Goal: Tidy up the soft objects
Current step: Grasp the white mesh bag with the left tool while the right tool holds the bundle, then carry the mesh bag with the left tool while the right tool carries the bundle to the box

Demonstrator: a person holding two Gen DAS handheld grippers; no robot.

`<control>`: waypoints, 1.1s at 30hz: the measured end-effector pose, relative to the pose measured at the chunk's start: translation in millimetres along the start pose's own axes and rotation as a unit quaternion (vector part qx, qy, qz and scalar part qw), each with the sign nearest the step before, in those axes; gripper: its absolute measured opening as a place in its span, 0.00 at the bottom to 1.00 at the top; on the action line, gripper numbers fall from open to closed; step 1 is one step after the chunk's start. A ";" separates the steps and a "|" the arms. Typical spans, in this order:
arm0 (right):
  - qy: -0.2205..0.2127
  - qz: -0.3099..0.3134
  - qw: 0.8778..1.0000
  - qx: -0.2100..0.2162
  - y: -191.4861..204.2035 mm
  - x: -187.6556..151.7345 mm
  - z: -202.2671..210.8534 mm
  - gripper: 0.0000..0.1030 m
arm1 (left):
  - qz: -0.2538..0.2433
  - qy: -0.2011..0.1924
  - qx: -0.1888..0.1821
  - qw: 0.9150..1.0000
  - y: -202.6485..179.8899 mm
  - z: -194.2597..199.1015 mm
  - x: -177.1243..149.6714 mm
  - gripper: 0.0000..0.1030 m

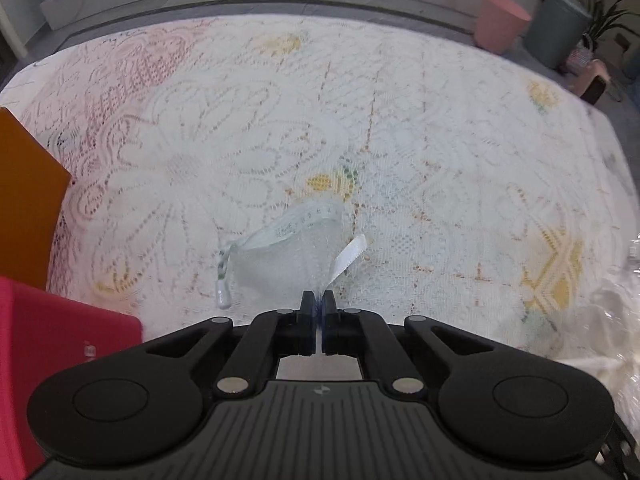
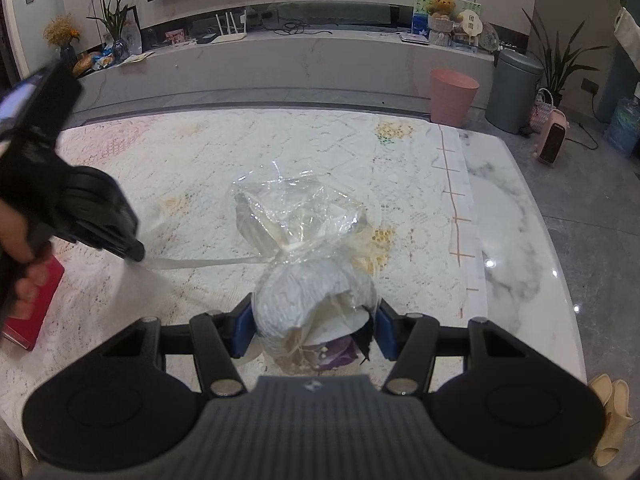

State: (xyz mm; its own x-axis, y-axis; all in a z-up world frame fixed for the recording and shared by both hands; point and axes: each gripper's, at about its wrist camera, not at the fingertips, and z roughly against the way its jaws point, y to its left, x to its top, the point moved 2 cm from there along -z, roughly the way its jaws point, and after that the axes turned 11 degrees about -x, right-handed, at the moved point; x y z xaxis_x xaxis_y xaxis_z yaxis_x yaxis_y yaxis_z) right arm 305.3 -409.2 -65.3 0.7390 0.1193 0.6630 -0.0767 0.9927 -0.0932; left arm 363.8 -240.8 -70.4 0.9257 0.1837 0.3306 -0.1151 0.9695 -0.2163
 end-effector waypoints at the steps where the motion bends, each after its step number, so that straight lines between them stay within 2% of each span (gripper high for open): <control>1: 0.000 0.000 1.000 -0.003 0.3 0.4 -0.3 0.56 | 0.000 -0.004 -0.006 1.000 3.1 5.8 1.9 0.02; 9: -0.009 0.002 1.000 -0.015 6.7 0.0 4.9 0.55 | -0.016 -0.011 -0.056 0.998 19.6 51.1 13.0 0.02; 17: -0.060 0.043 0.994 -0.077 36.1 6.4 43.2 0.54 | -0.014 -0.014 -0.104 0.994 47.7 98.0 23.5 0.03; 19: -0.069 0.027 0.994 -0.076 43.2 10.6 56.5 0.53 | -0.031 -0.033 -0.094 0.995 56.7 116.9 25.8 0.03; 21: -0.098 0.015 0.993 -0.063 54.9 19.3 79.0 0.53 | -0.064 -0.055 -0.093 0.992 67.4 142.2 28.5 0.03; 24: -0.156 0.019 0.985 -0.075 86.0 36.7 121.6 0.53 | -0.076 -0.081 -0.089 0.990 94.0 180.5 35.4 0.03; 27: -0.196 0.025 0.979 -0.046 125.5 50.3 159.3 0.53 | -0.074 -0.110 -0.077 0.988 131.2 218.5 41.2 0.03; 31: -0.211 0.036 0.977 -0.012 181.4 65.5 187.0 0.53 | -0.042 -0.132 -0.126 0.982 191.1 266.5 35.9 0.03; 33: -0.211 0.050 0.976 0.003 210.6 73.2 194.4 0.53 | -0.036 -0.140 -0.137 0.980 217.0 280.3 28.5 0.03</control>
State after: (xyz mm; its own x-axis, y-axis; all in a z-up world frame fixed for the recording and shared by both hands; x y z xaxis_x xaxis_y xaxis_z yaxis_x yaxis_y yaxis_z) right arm 213.1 -187.8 108.0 0.3862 0.2107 0.8980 -0.1394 0.9757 -0.1690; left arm 264.2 20.2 149.6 0.7883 0.1911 0.5848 0.0827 0.9090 -0.4085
